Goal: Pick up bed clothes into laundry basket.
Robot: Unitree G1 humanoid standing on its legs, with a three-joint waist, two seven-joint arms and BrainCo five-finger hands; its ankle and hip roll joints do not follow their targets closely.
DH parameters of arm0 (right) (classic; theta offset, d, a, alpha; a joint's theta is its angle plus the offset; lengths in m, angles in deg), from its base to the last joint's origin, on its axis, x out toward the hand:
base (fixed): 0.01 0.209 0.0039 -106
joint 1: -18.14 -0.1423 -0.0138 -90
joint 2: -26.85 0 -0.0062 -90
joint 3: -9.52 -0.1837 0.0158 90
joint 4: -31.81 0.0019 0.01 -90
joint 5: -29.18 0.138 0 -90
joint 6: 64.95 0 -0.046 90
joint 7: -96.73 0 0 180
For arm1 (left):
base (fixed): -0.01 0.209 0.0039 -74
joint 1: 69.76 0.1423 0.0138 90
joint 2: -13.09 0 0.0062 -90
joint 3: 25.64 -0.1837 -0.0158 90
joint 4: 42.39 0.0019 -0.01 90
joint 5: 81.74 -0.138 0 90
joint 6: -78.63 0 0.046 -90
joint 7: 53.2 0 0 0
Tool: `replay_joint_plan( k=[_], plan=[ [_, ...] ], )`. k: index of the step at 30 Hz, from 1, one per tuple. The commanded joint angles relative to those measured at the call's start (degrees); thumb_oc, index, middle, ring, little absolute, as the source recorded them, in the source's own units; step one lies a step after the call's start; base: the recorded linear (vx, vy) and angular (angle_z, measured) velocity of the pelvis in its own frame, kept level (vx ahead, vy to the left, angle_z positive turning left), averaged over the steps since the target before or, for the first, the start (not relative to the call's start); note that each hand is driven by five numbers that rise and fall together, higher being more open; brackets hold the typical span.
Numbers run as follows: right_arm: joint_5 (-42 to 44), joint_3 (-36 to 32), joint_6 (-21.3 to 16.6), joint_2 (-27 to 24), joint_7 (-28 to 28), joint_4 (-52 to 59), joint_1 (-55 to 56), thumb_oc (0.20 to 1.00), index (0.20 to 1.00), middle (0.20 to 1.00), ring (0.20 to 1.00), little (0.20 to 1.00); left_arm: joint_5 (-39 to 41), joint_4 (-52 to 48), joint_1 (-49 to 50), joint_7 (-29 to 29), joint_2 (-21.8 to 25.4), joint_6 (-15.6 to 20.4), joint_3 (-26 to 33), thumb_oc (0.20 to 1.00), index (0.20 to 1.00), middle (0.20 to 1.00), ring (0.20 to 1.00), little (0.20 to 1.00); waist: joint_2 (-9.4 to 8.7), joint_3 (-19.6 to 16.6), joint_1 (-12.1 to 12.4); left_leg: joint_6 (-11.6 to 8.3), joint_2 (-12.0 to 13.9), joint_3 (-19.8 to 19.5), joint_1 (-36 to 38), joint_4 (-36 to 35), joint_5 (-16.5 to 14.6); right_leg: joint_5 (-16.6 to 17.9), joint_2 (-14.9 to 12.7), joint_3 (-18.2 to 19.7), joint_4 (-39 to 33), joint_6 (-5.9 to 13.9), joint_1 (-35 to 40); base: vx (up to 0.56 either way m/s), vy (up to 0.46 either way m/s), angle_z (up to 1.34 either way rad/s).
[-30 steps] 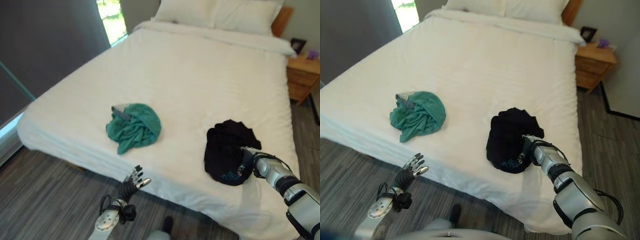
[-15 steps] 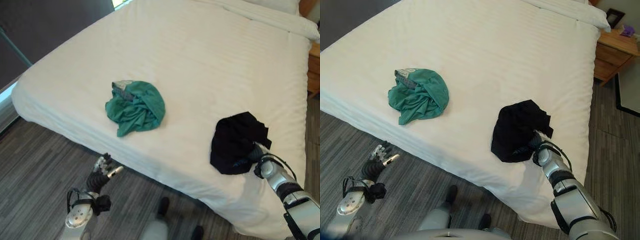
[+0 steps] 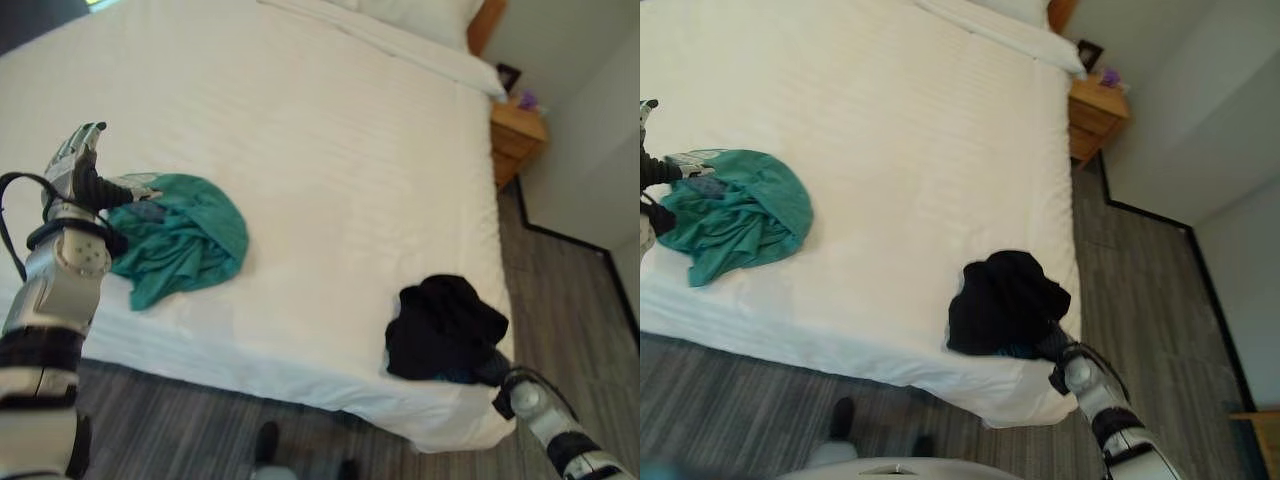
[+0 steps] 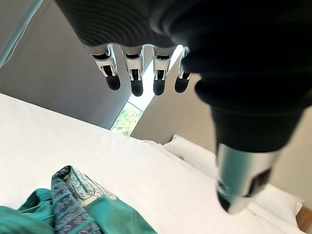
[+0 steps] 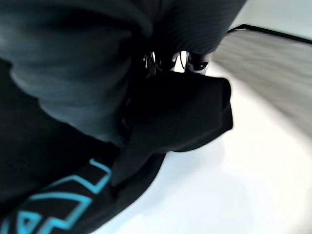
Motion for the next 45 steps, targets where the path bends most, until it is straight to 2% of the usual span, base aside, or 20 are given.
replay_joint_plan(
  k=[1,4,6,12,14,17,19,21,25,27,28,31,32,36,41,45],
  plan=[
    [1.22,5.72,3.59,-2.34,-2.26,-4.31,7.55,0.2,0.2,0.2,0.2,0.2,-7.84,7.71,-6.62,0.99,2.14,-2.03,-3.85,1.0,1.0,1.0,1.0,1.0,0.16,1.02,-1.86,1.93,-0.87,0.65,3.41,0.23,-4.01,11.32,-2.75,4.31,-4.92,5.01,-3.41,0.02,0.025,-0.3],
    [1.93,6.21,3.07,-2.1,-2.12,-3.61,7.15,0.2,0.2,0.2,0.2,0.2,-9.49,13.75,-10.97,0.73,1.23,-2.05,-9.15,1.0,1.0,1.0,1.0,1.0,-0.2,1.12,-2.17,1.91,-0.79,1.24,3.67,0.23,-4.18,11.39,-2.7,4.97,-4.92,5.11,-3.58,0.0,0.014,-0.47],
    [4.19,6.96,2.46,-1.92,-1.27,-1.63,5.82,0.2,0.2,0.2,0.2,0.2,-11.2,21.04,-14.81,0.53,-2.33,-4.25,-12.56,1.0,1.0,1.0,1.0,1.0,-0.22,2.13,-2.94,1.94,-0.67,1.62,3.07,0.23,-3.89,11.83,-2.55,5.36,-4.92,5.13,-4.66,-0.06,-0.015,-0.05],
    [4.94,9.77,1.34,-2.19,-1.61,4.01,4.04,0.2,0.2,0.2,0.2,0.2,-12.93,31.78,-17.93,-0.68,-4.27,-6.54,-14.18,1.0,1.0,1.0,1.0,1.0,-1.35,6.3,-3.64,1.99,-0.53,2.3,0.8,0.23,-2.83,13.75,-1.76,6.04,-4.92,5.14,-7.72,-0.09,-0.023,-0.16],
    [5.1,10.6,1.18,-2.25,-2.13,4.75,3.73,0.2,0.2,0.2,0.2,0.2,-11.52,33.59,-17.96,-1.05,-2.91,-6.29,-13.14,1.0,1.0,1.0,1.0,1.0,-1.66,7.32,-3.62,1.97,-0.51,2.54,0.41,0.23,-2.64,14.09,-1.65,6.12,-4.92,5.2,-8.34,-0.02,-0.022,-0.16],
    [4.74,11.63,0.56,-2.35,-2.73,3.23,4.37,0.2,0.2,0.2,0.2,0.2,-11.33,32.55,-19.26,0.73,0.71,-5.72,-14.03,1.0,1.0,1.0,1.0,1.0,-1.57,7.8,-3.24,1.85,-0.58,2.55,0.32,0.23,-2.65,13.95,-1.79,5.97,-4.92,5.2,-8.48,0.01,-0.018,-0.1],
    [4.86,11.53,0.37,-2.23,-2.66,2.37,4.58,0.2,0.2,0.2,0.2,0.2,-11.39,32.17,-19.77,1.24,1.44,-5.75,-14.67,1.0,1.0,1.0,1.0,1.0,-1.68,7.79,-3.17,1.82,-0.61,2.45,0.29,0.23,-2.68,13.87,-1.86,5.86,-4.92,5.19,-8.46,0.02,-0.014,0.02],
    [5.63,11.08,0.22,-1.54,-2.15,-1.77,4.98,0.2,0.2,0.2,0.2,0.2,-10.2,28.53,-21.01,3.3,2.87,-5.43,-14.65,1.0,1.0,1.0,1.0,1.0,-1.54,7.72,-2.74,1.81,-0.73,2.1,0.2,0.23,-2.71,13.56,-1.95,5.39,-4.92,5.1,-8.33,0.04,-0.031,0.07],
    [6.51,9.95,0.15,0.94,-1.69,-7.19,5.8,0.2,0.2,0.2,0.2,0.2,-7.77,9.91,-19.66,11.01,9.95,-4.27,-10.53,1.0,1.0,1.0,1.0,1.0,-1.72,7.34,-0.83,1.81,-1.03,0.13,-0.5,0.23,-2.86,12.58,-2.2,3.62,-4.92,5.08,-8.0,0.05,-0.055,0.21],
    [6.68,9.68,0.06,1.04,-1.74,-7.01,5.92,0.2,0.2,0.2,0.2,0.2,-8.01,7.23,-18.76,11.5,11.14,-4.35,-9.47,1.0,1.0,1.0,1.0,1.0,-1.79,7.18,-0.62,1.82,-1.07,-0.15,-0.66,0.23,-2.9,12.5,-2.25,3.34,-4.92,5.1,-7.97,0.02,-0.034,0.23],
    [6.96,9.12,-0.16,1.32,-1.81,-5.43,6.18,0.2,0.2,0.2,0.2,0.2,-7.46,3.59,-16.72,12.76,12.43,-4.33,-6.19,1.0,1.0,1.0,1.0,1.0,-2.24,6.89,-0.14,1.83,-1.16,-0.57,-0.89,0.23,-3.03,12.31,-2.31,2.95,-4.92,5.06,-7.89,0.03,-0.026,0.17],
    [7.35,8.5,-0.16,1.4,-1.91,-3.83,6.49,0.2,0.2,0.2,0.2,0.2,-7.43,0.03,-14.24,13.61,13.44,-4.58,-2.31,1.0,1.0,1.0,1.0,1.0,-2.45,6.6,0.11,1.86,-1.27,-0.76,-1.05,0.23,-3.16,12.12,-2.3,2.86,-4.92,5.04,-7.86,0.03,-0.017,0.07],
    [8.09,7.95,-0.39,1.3,-2.15,-0.77,6.61,0.2,0.2,0.2,0.2,0.2,-7.66,-2.18,-11.58,14.02,14.09,-4.84,1.07,1.0,1.0,1.0,1.0,1.0,-2.66,6.31,0.35,1.83,-1.2,-0.89,-1.14,0.23,-3.25,12.01,-2.22,2.81,-4.92,5.04,-7.79,0.02,-0.01,0.14],
    [8.34,7.72,-0.48,1.33,-2.42,0.78,6.53,0.2,0.2,0.2,0.2,0.2,-8.6,-4.4,-7.78,12.34,14.34,-5.3,4.26,1.0,1.0,1.0,1.0,1.0,-2.88,6.08,0.67,1.93,-1.29,-1.14,-1.28,0.23,-3.41,11.94,-2.14,2.72,-4.92,4.98,-7.8,0.01,-0.008,0.06],
    [7.65,6.89,0.6,1.19,-3.4,2.55,6.98,0.2,0.2,0.2,0.2,0.2,-9.92,-4.91,-2.44,5.21,14.31,-5.78,6.06,1.0,1.0,1.0,1.0,1.0,-3.19,6.33,1.41,2.09,-1.35,-1.68,-1.63,0.23,-3.46,11.92,-2.11,2.38,-4.92,4.93,-7.78,0.0,-0.002,0.01],
    [6.81,5.57,1.53,2.21,-3.84,1.62,7.95,0.2,0.2,0.2,0.2,0.2,-10.24,-8.69,5.81,1.65,10.89,-5.29,10.17,1.0,1.0,1.0,1.0,1.0,-3.76,7.33,2.13,2.23,-1.34,-2.1,-1.86,0.23,-3.48,12.01,-2.12,2.32,-4.92,4.72,-7.86,0.0,0.0,0.0]
  ],
)
